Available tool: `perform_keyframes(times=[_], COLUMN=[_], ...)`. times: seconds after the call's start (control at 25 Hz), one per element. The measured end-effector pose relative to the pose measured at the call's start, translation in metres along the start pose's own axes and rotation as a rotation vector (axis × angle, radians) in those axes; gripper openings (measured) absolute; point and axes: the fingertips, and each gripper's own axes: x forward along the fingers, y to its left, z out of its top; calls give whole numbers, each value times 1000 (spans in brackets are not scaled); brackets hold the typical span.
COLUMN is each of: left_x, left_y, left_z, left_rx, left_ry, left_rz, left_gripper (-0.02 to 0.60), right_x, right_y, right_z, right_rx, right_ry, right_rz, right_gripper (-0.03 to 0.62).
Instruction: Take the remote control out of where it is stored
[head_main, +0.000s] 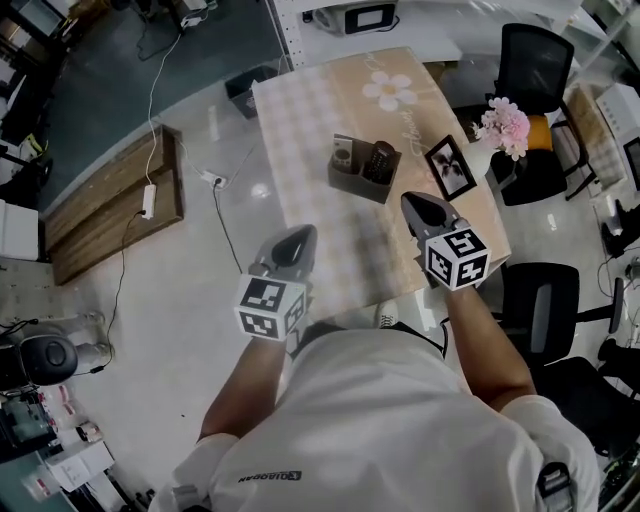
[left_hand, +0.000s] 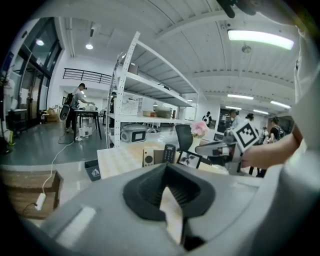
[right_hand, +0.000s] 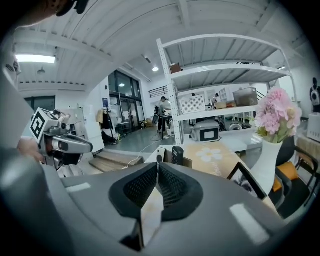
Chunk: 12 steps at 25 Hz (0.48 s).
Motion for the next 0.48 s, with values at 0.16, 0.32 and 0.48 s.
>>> perform_keyframes(times=[0.16,0.32,0.48], left_x=[0,-4,-9], left_y=[11,19,24], left_z=[-4,-9,-15], left_rx=[-2,-23,-37], left_ry=[-1,1,11], left_rz=[-16,-22,-28], left_gripper=[5,5,5], right_x=[22,43,63], right_y=[-10,-24,-37], right_z=[2,6,14], right_rx=[-27,-46,-68], right_ry=[31,55,72], right_rz=[-29,-70,-96], right_gripper=[44,57,86])
